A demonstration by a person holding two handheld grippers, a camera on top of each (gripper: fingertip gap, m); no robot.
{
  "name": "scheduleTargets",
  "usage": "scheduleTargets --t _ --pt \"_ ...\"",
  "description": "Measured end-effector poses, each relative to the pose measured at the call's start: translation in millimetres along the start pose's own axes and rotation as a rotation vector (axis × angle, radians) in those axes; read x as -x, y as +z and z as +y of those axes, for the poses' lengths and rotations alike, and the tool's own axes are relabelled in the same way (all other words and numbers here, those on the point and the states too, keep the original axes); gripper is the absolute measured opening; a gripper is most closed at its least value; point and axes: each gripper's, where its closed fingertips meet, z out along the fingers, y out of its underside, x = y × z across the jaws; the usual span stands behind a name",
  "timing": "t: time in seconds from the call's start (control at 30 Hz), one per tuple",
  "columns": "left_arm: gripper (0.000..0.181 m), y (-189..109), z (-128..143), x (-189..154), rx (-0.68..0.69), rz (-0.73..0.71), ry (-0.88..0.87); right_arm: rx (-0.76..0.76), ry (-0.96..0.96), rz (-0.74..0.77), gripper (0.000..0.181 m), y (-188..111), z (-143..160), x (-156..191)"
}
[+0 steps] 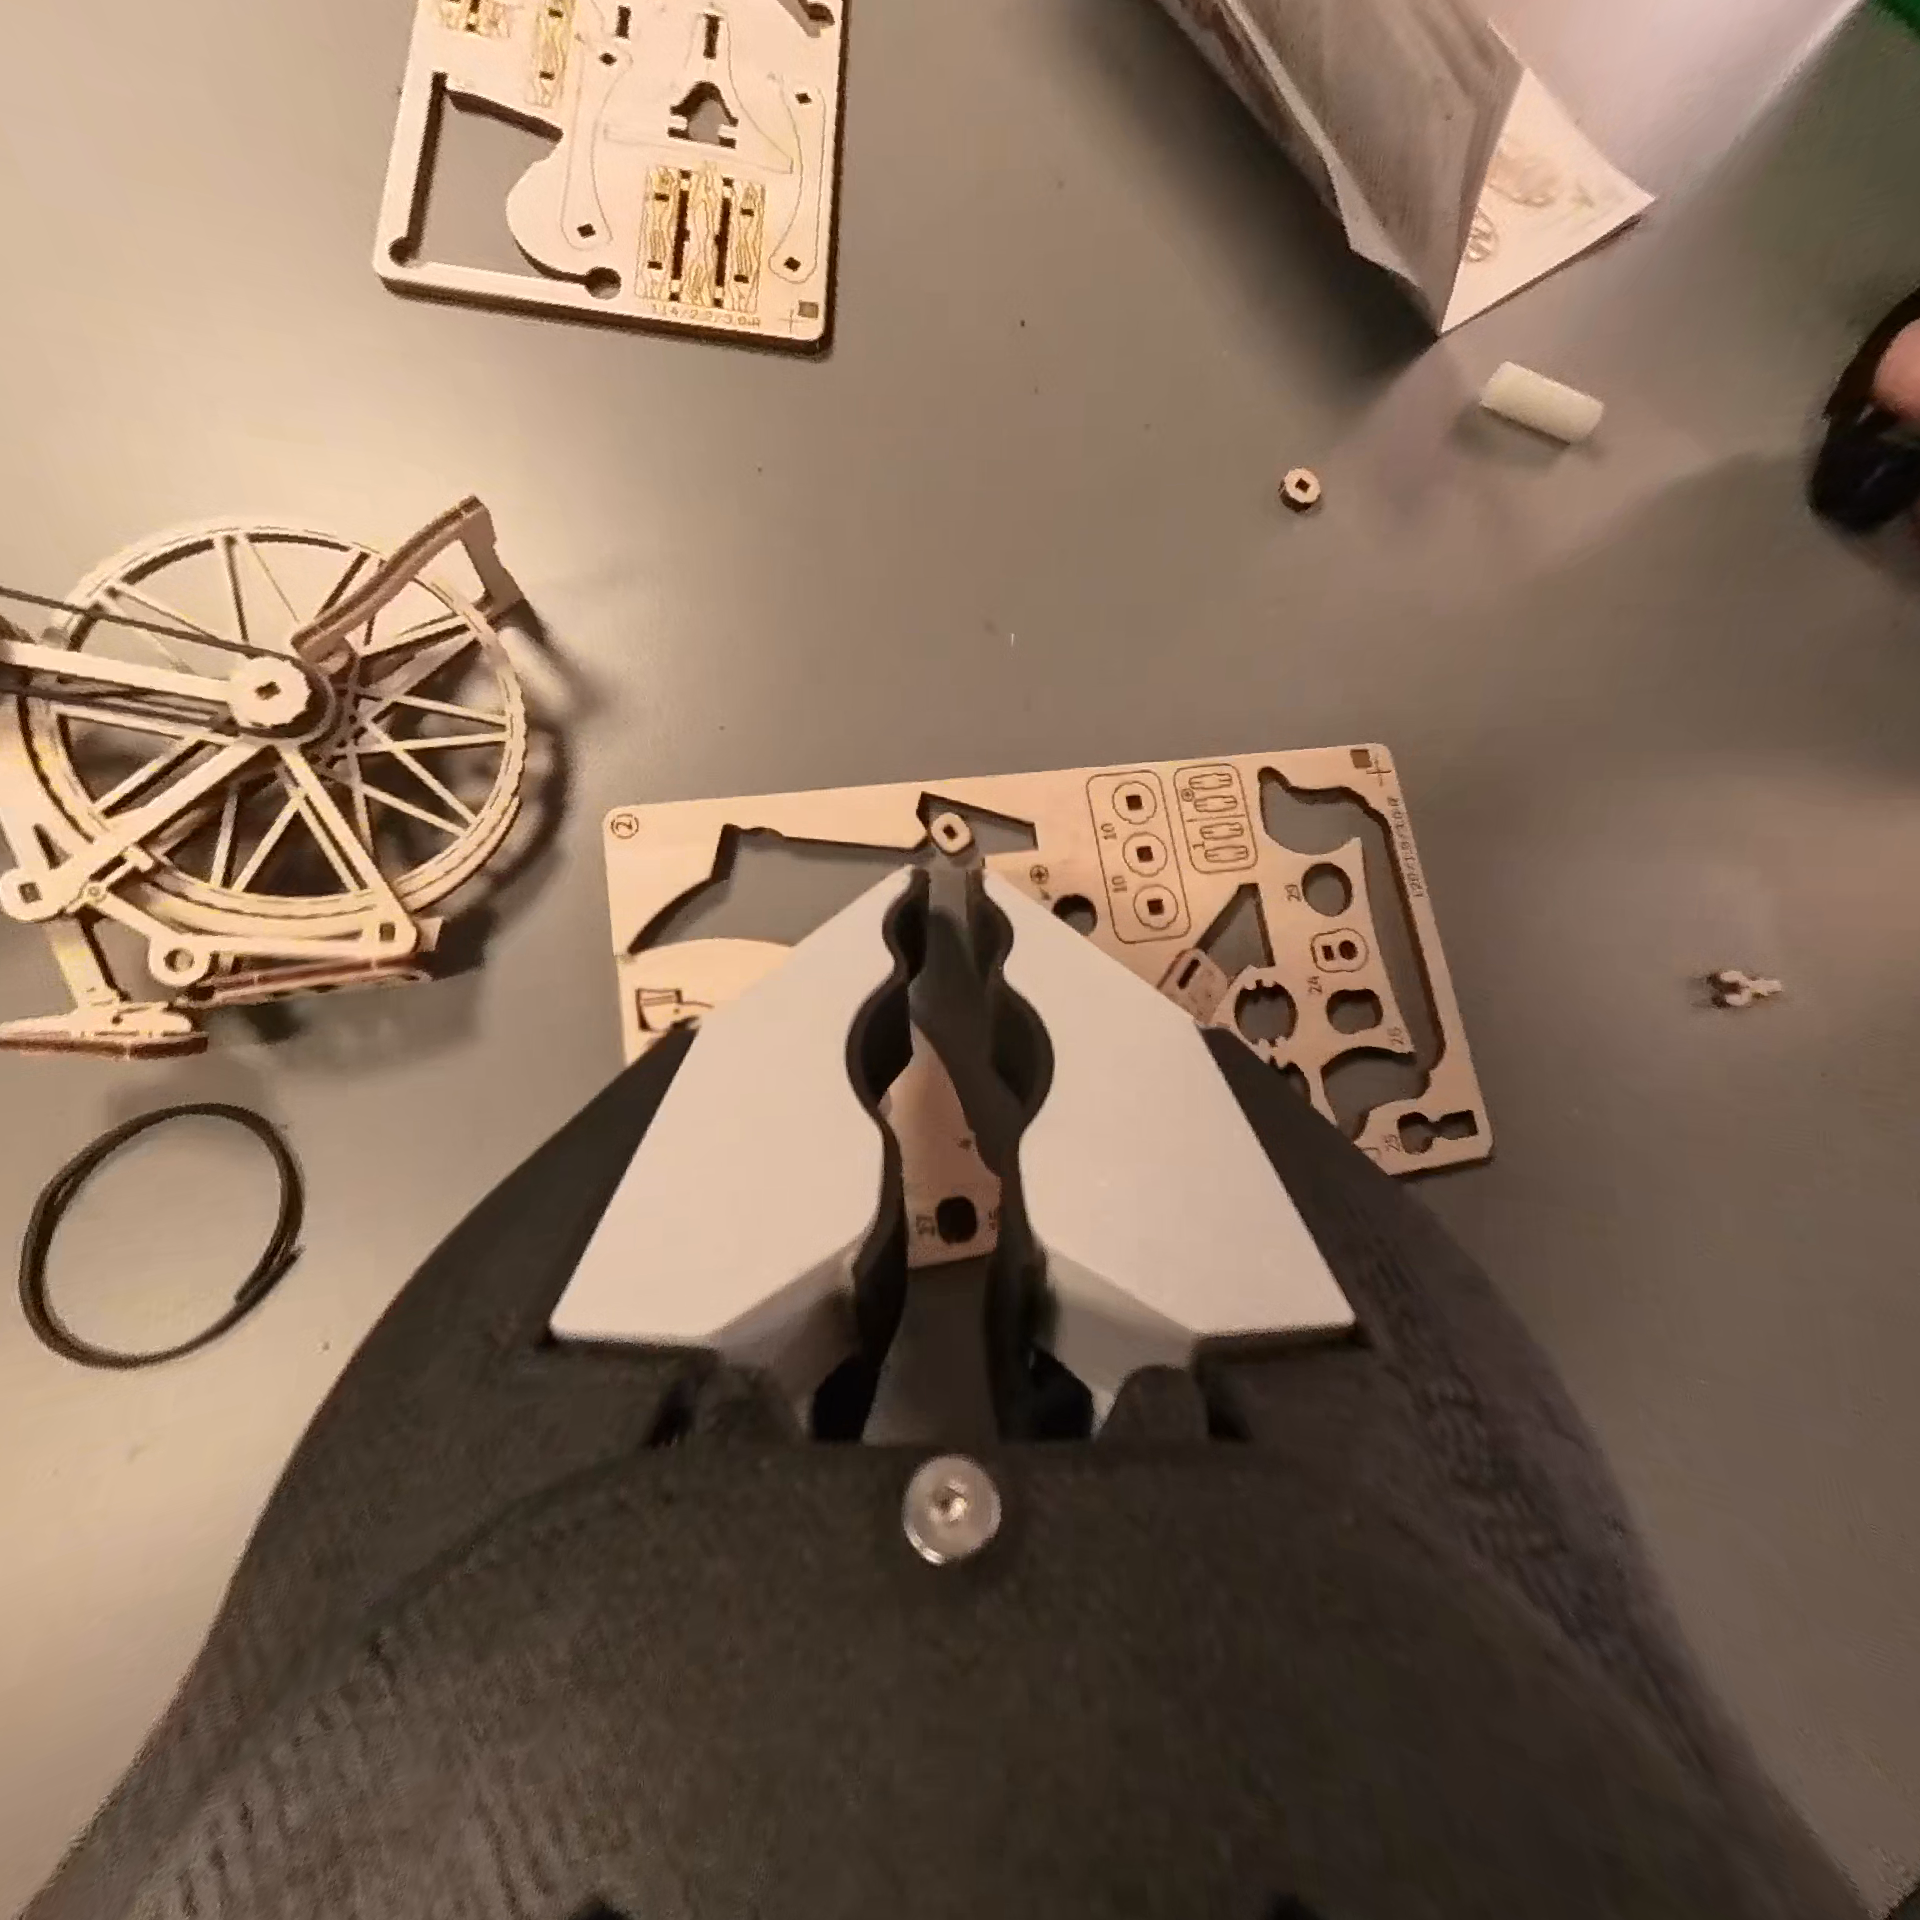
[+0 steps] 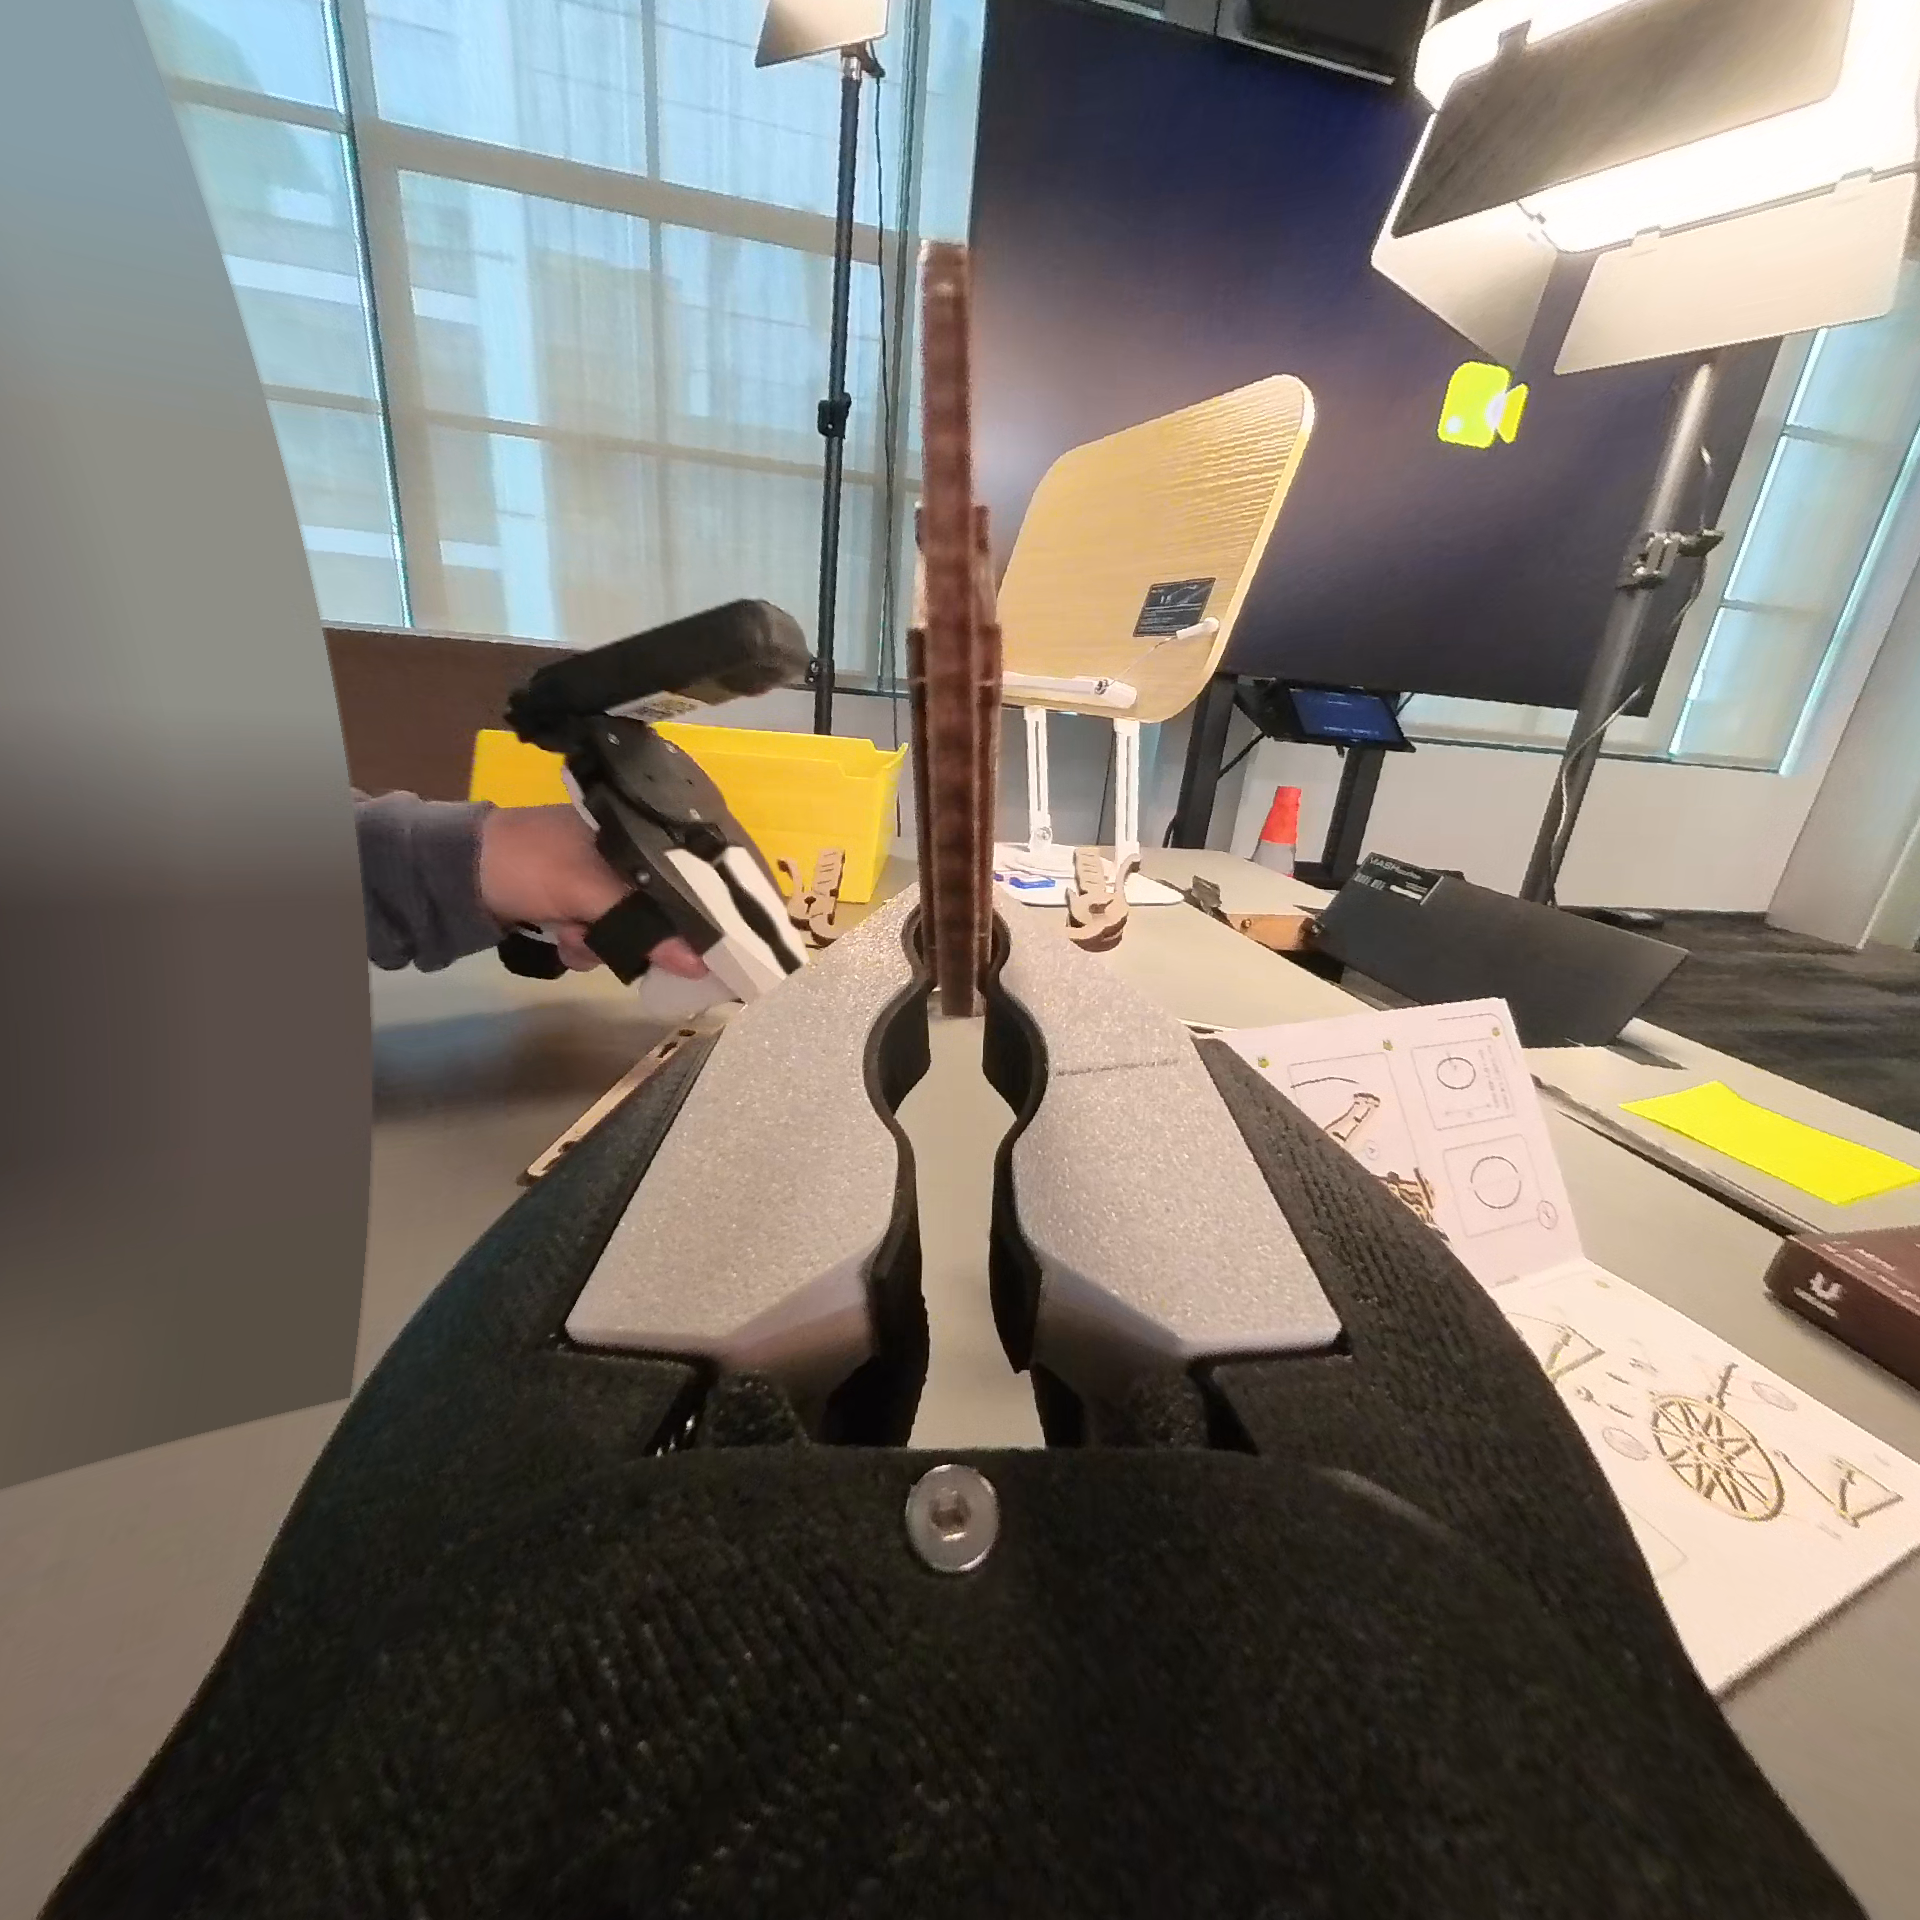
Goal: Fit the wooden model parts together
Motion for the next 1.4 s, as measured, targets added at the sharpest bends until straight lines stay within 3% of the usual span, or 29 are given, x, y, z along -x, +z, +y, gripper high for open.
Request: scheduleTargets --t 0.03,0.3,0.6,0.87,1.0,1.13,1.23,1.4 --pt "0.006 3 0 0 0.011 0.003 0.006 0.0 0.0 -0.001 0.0 0 0 0" --pt "0.014 12 -7 -1 0.008 0.042 0.019 -0.002 0.005 -0.004 0.001 1 0 0" --pt "0.005 12 -7 0 -0.001 0.061 0.029 -0.01 0.014 -0.013 0.0 0 -1 1" --pt "0.0 -17 -24 -8 -0.19 0.073 0.03 -0.018 0.024 -0.011 0.0 0 -2 0" --pt "0.002 -22 -13 -7 -0.108 0.018 0.112 -0.018 0.025 -0.013 0.0 0 -2 1" --pt "0.021 -22 4 -16 0.025 0.114 0.249 -0.017 0.029 -0.017 0.0 0 -2 1" --pt "0.021 -16 15 -7 0.119 0.096 0.35 -0.018 0.029 -0.018 0.001 0 -2 1" --pt "0.016 -9 16 -8 0.14 0.142 0.365 -0.019 0.031 -0.02 0.001 0 -2 1"
